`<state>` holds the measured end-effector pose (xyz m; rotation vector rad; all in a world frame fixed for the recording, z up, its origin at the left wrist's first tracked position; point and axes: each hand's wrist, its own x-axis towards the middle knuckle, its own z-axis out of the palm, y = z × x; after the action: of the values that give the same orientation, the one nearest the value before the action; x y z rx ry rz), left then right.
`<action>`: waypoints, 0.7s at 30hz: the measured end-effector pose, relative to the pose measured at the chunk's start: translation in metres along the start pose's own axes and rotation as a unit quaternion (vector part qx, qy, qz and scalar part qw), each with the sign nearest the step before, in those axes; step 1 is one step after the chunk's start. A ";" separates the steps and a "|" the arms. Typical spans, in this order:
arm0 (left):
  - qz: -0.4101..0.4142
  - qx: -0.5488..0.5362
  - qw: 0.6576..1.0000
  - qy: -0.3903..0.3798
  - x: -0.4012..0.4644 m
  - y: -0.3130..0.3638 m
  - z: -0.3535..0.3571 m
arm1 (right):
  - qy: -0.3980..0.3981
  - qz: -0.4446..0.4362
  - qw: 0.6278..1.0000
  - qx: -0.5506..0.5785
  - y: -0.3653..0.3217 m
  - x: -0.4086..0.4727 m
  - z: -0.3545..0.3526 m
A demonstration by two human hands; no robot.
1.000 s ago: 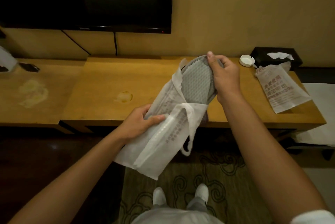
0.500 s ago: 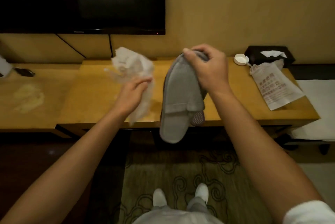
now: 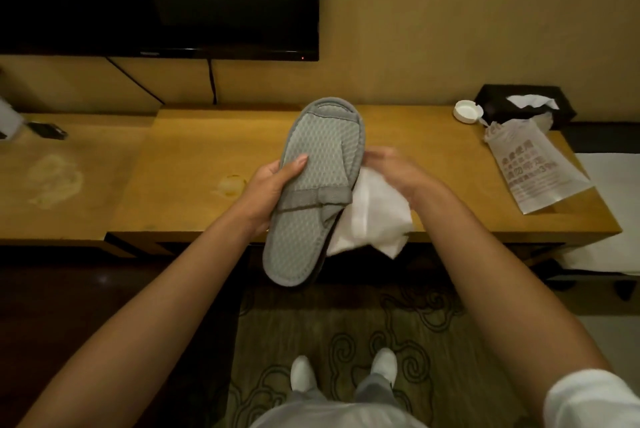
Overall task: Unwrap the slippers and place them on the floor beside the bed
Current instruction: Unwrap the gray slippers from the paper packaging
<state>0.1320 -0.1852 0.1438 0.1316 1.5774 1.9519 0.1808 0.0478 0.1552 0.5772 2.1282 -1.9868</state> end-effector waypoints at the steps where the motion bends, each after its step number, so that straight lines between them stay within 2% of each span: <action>1: 0.002 -0.002 1.000 0.012 0.002 0.000 -0.003 | 0.106 -0.008 0.994 0.039 -0.006 0.005 -0.016; 2: 0.007 -0.004 1.000 0.028 0.003 0.000 -0.008 | 0.225 -0.004 0.968 0.111 -0.009 0.008 -0.039; 3: 0.013 -0.008 0.999 0.049 0.004 0.000 -0.014 | 0.322 0.003 0.924 0.207 -0.006 0.011 -0.066; 4: 0.015 -0.016 0.997 0.072 0.005 -0.001 -0.020 | 0.381 0.006 0.872 0.308 0.004 0.011 -0.092; 5: 0.015 -0.027 0.995 0.094 0.006 -0.002 -0.027 | 0.402 0.009 0.832 0.382 0.018 0.011 -0.114; 6: 0.012 -0.035 0.993 0.112 0.007 -0.003 -0.033 | 0.398 0.034 0.827 0.397 0.034 0.011 -0.130; 9: 0.003 -0.044 0.988 0.148 0.011 -0.008 -0.042 | 0.349 0.164 0.885 0.261 0.079 0.024 -0.128; 12: -0.002 -0.037 0.984 0.176 0.016 -0.019 -0.040 | 0.297 0.217 0.930 -0.019 0.110 0.044 -0.079; 14: -0.007 -0.031 0.980 0.195 0.017 -0.026 -0.040 | 0.236 0.227 0.929 -0.173 0.128 0.049 -0.042; 16: -0.007 -0.018 0.978 0.207 0.013 -0.032 -0.042 | 0.219 0.231 0.907 -0.276 0.144 0.054 -0.015; 18: -0.004 0.002 0.976 0.216 0.007 -0.039 -0.045 | 0.222 0.250 0.892 -0.305 0.152 0.060 0.003; 19: -0.005 0.008 0.975 0.221 0.003 -0.041 -0.048 | 0.215 0.267 0.903 -0.259 0.151 0.065 0.008; 21: -0.010 0.012 0.974 0.227 -0.003 -0.046 -0.055 | 0.169 0.280 0.943 -0.060 0.144 0.074 0.018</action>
<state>0.1281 -0.2286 0.0875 -0.3445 1.8763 2.0434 0.1675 0.0468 -0.0073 1.4005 1.9263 -1.5106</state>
